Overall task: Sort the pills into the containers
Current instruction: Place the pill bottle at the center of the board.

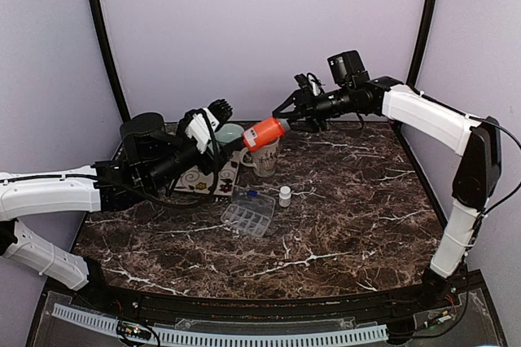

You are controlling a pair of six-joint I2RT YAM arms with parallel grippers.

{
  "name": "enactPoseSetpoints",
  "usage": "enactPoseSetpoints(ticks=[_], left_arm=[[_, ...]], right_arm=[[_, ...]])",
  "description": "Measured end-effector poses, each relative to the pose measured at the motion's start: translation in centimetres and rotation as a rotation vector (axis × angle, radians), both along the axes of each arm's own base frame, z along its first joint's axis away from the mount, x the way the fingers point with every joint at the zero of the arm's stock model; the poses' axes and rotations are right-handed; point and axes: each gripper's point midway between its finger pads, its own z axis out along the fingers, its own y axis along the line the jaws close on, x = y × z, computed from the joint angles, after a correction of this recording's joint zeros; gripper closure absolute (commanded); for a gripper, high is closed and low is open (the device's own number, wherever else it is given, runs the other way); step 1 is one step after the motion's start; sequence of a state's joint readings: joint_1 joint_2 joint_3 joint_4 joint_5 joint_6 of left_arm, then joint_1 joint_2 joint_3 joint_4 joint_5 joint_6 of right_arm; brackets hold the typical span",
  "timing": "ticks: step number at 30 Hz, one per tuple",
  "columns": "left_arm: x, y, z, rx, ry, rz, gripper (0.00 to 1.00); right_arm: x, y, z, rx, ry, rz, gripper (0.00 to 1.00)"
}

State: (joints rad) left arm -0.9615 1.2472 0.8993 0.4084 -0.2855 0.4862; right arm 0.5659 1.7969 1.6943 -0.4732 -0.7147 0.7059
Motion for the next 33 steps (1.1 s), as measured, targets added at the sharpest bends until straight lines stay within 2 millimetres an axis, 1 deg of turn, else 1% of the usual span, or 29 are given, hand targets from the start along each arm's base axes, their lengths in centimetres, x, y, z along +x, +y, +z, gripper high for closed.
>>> enactPoseSetpoints(ticks=[3, 9, 13, 16, 21, 25, 28, 31, 33], left_arm=[[0.3, 0.7, 0.2, -0.029, 0.024, 0.019, 0.26], [1.1, 2.1, -0.2, -0.068, 0.090, 0.058, 0.26], [1.3, 2.6, -0.5, -0.089, 0.128, 0.073, 0.26], [1.2, 2.8, -0.8, -0.099, 0.152, 0.076, 0.26], [1.1, 2.8, -1.1, -0.113, 0.181, 0.075, 0.26], [1.2, 2.8, -1.5, -0.115, 0.202, 0.078, 0.26], [1.2, 2.9, -1.7, -0.116, 0.215, 0.080, 0.26], [1.1, 2.9, -1.9, -0.118, 0.225, 0.083, 0.26], [1.1, 3.0, -1.9, -0.118, 0.228, 0.084, 0.26]], right_arm=[[1.3, -1.7, 0.2, -0.045, -0.026, -0.046, 1.00], [4.3, -5.3, 1.7, -0.115, -0.116, -0.142, 1.00], [6.2, -8.0, 1.7, -0.199, -0.163, -0.211, 1.00], [7.6, -9.6, 1.2, -0.270, -0.187, -0.255, 1.00], [10.2, -11.8, -1.0, -0.417, -0.205, -0.313, 1.00], [12.5, -13.3, -4.2, -0.571, -0.208, -0.344, 1.00], [13.4, -14.5, -6.8, -0.684, -0.195, -0.355, 1.00], [13.6, -16.1, -9.5, -0.807, -0.170, -0.359, 1.00], [13.7, -16.9, -10.6, -0.864, -0.158, -0.362, 1.00]])
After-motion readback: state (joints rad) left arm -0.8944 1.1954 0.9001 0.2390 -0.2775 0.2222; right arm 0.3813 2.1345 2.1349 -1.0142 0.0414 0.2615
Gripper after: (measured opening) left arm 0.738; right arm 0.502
